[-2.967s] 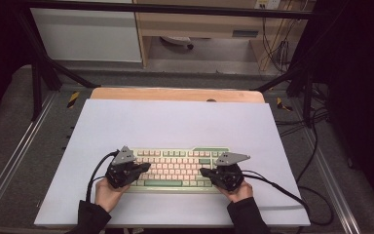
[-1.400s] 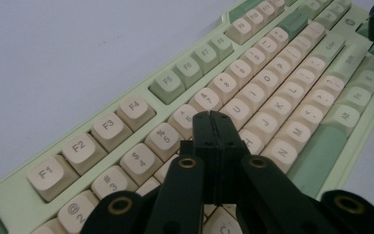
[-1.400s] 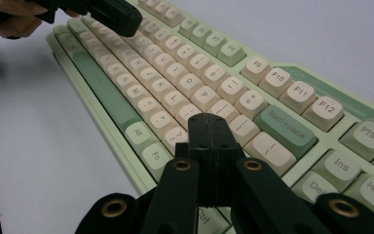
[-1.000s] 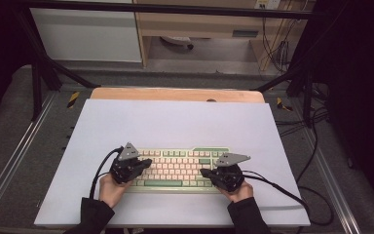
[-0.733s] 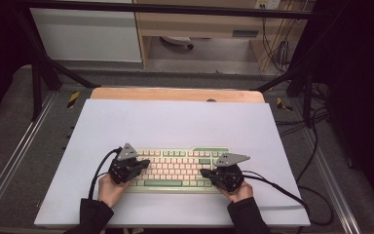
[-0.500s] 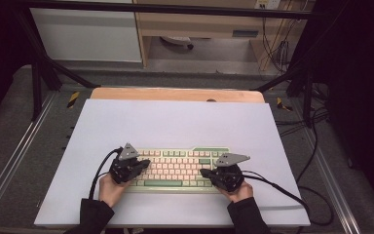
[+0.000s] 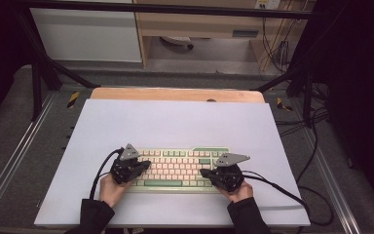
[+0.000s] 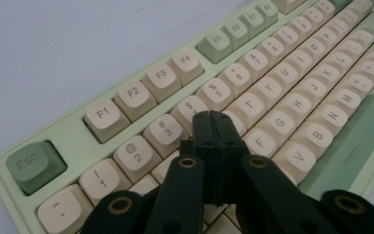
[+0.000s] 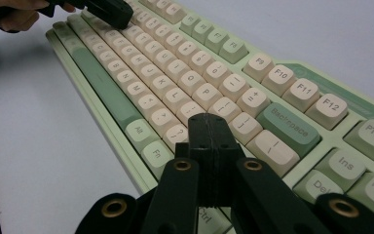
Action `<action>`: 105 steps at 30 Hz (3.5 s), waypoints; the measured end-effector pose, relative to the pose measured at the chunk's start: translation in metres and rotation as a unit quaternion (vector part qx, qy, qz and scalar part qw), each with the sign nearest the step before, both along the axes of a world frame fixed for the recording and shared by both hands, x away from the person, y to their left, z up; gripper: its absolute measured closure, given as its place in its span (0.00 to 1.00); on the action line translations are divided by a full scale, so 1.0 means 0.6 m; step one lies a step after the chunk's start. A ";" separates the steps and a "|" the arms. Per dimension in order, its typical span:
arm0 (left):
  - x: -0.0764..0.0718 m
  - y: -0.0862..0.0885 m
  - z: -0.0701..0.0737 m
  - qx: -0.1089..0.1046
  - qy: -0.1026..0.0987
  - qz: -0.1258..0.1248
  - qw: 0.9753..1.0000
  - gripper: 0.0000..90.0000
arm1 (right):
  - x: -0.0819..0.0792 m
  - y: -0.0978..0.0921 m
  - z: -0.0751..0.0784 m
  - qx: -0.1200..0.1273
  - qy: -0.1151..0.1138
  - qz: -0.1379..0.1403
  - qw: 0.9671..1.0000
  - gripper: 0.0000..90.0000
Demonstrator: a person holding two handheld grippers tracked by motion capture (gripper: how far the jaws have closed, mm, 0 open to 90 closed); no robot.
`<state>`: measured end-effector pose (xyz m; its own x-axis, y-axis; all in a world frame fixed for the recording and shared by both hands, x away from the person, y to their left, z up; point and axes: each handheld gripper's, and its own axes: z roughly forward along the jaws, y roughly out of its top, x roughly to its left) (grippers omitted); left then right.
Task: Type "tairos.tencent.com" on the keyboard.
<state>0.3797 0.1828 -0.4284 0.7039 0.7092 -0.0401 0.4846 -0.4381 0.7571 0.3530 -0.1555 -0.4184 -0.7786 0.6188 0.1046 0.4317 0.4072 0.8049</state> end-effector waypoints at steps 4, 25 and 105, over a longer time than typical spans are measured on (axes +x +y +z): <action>-0.008 0.004 0.010 -0.010 -0.012 -0.003 1.000 1.00 | 0.000 0.001 0.002 0.006 0.000 0.004 1.000 1.00; -0.038 0.067 0.015 -0.025 -0.007 0.006 1.000 1.00 | 0.003 0.048 0.014 0.014 -0.001 0.031 0.999 1.00; -0.044 0.021 0.020 -0.026 -0.003 -0.031 0.999 1.00 | 0.013 0.081 0.010 -0.008 -0.007 0.029 1.000 1.00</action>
